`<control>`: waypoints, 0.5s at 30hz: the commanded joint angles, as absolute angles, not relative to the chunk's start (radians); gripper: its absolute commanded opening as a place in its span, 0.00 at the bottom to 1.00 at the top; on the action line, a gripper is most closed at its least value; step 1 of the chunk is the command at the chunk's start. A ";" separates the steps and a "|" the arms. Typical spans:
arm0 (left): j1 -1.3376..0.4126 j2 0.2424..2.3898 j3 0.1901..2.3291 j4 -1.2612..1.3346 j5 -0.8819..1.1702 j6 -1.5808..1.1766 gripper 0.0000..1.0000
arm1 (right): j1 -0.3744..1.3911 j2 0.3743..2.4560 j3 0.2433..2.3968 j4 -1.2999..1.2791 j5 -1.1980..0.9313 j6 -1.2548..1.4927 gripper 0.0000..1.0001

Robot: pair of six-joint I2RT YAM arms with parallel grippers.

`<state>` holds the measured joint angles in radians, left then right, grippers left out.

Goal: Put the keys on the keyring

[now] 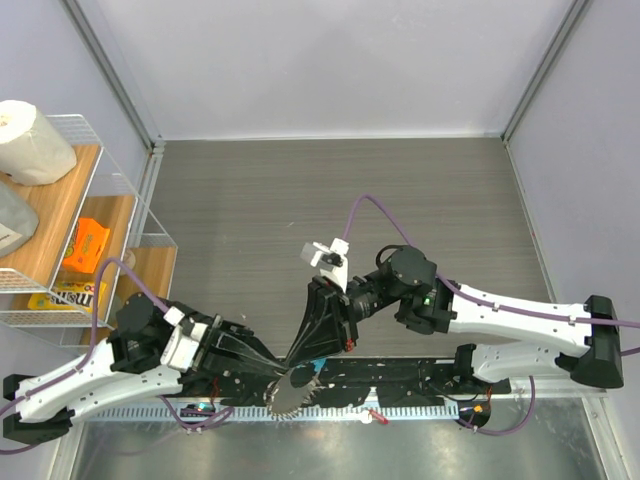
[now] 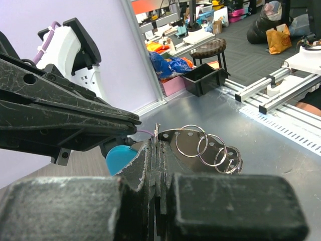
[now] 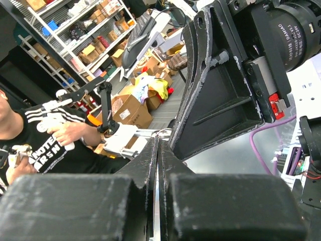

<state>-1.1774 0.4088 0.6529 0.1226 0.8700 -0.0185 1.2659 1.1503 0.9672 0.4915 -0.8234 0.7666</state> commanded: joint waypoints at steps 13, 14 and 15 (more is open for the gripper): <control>-1.178 0.411 0.690 0.002 0.618 0.014 0.00 | 1.048 0.675 0.730 -0.284 -0.376 0.563 0.41; -1.180 0.408 0.689 -0.024 0.592 0.006 0.00 | 1.048 0.651 0.721 -0.322 -0.377 0.561 0.44; -1.180 0.407 0.689 -0.041 0.575 0.006 0.00 | 1.048 0.640 0.697 -0.366 -0.391 0.568 0.48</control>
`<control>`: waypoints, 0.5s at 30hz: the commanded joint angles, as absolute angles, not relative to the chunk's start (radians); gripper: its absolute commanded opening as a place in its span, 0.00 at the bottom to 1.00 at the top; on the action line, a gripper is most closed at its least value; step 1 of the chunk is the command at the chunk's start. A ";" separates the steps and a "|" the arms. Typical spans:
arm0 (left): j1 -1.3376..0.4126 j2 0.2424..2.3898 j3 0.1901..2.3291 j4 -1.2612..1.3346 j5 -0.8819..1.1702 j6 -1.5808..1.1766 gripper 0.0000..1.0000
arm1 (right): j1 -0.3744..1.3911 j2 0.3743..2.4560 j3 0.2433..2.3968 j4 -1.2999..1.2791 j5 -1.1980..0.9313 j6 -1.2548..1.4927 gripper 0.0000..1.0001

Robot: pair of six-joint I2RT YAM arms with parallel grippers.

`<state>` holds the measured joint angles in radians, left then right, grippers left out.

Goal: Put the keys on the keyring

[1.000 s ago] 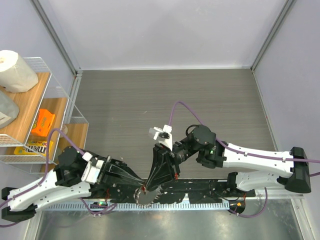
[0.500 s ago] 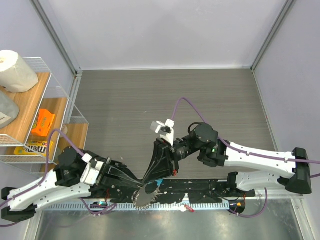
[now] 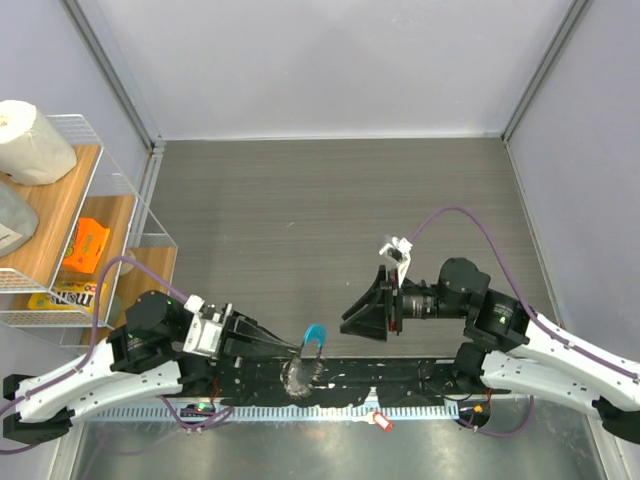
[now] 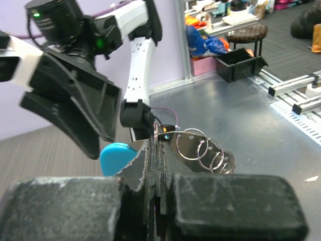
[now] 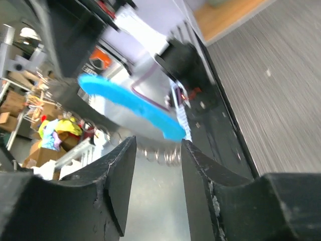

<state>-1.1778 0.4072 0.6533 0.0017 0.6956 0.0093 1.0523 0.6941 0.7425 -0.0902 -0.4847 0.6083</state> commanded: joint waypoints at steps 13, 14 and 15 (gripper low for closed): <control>-1.180 0.354 0.673 -0.190 0.361 -0.175 0.00 | 1.189 0.666 0.405 -0.468 -0.446 0.755 0.64; -1.180 0.348 0.673 -0.199 0.347 -0.184 0.00 | 1.228 0.672 0.399 -0.466 -0.428 0.781 0.65; -1.181 0.339 0.667 -0.210 0.338 -0.195 0.00 | 1.242 0.672 0.388 -0.471 -0.422 0.802 0.65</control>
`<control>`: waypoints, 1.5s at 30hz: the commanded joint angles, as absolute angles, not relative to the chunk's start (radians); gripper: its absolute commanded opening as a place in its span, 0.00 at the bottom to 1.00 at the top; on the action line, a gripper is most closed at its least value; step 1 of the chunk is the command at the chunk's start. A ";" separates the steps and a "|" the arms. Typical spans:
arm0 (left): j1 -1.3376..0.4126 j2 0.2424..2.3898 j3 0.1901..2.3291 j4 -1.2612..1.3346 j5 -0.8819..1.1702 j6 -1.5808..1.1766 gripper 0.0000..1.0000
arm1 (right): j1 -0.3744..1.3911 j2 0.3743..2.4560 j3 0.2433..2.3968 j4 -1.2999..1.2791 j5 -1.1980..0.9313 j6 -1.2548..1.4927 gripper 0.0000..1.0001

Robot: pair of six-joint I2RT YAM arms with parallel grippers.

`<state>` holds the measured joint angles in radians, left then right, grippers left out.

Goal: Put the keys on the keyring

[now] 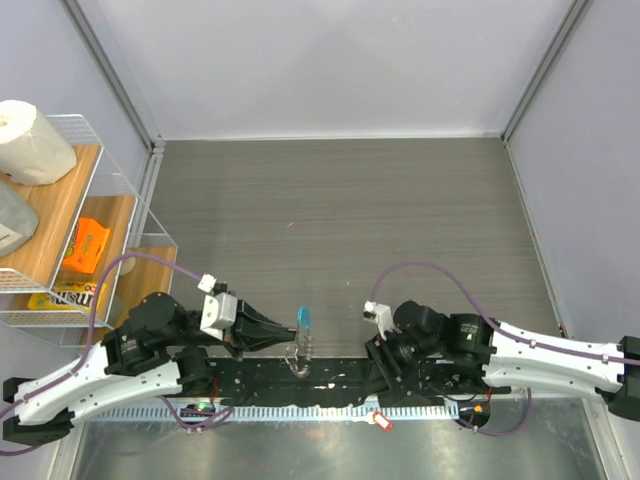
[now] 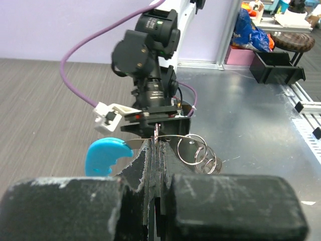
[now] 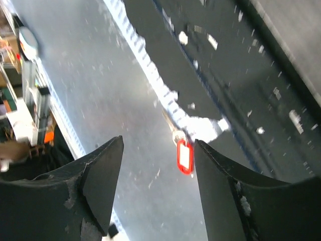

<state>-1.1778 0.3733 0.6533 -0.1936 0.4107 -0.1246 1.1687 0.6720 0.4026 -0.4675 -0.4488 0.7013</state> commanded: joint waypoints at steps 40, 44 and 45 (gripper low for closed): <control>-1.178 0.339 0.670 -0.262 0.344 -0.196 0.00 | 1.519 0.974 0.295 -0.256 -0.295 0.925 0.35; -1.181 0.339 0.667 -0.262 0.341 -0.198 0.00 | 1.523 0.986 0.293 -0.253 -0.295 0.922 0.20; -1.180 0.341 0.666 -0.264 0.341 -0.198 0.00 | 1.525 0.986 0.293 -0.255 -0.293 0.923 0.14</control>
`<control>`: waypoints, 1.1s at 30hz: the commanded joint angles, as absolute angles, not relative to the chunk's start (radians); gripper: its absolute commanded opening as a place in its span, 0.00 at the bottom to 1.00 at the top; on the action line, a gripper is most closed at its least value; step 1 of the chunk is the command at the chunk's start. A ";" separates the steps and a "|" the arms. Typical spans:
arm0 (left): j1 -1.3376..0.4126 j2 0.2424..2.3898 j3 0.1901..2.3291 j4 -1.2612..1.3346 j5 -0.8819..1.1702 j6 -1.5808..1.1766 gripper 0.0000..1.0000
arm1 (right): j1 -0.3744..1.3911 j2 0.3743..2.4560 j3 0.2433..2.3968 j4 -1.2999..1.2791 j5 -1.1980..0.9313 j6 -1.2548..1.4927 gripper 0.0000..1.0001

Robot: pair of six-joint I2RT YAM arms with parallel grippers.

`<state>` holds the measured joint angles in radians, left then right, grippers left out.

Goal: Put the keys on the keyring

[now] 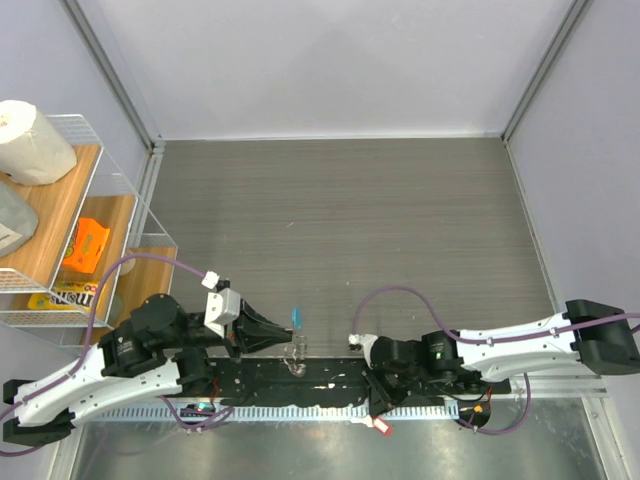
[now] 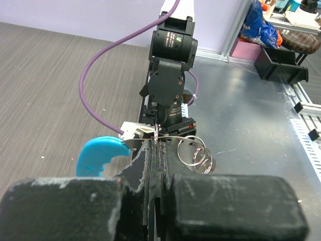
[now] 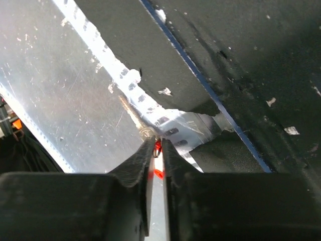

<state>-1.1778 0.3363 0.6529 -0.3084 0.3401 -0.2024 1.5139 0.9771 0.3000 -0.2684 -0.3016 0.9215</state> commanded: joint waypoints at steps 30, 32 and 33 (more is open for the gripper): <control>-1.180 0.437 0.692 -0.117 0.434 -0.176 0.00 | 1.536 0.730 0.932 -0.402 -0.003 0.311 0.06; -1.178 0.448 0.693 -0.103 0.452 -0.175 0.00 | 1.537 0.750 0.974 -0.378 -0.003 0.302 0.06; -1.180 0.452 0.693 -0.097 0.459 -0.176 0.00 | 1.536 0.759 0.989 -0.368 -0.003 0.298 0.06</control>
<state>-1.1778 0.4362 0.6529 -0.2165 0.4076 -0.1940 1.5299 0.7334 0.8913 -0.4683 -0.0299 0.3702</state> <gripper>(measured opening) 0.034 0.063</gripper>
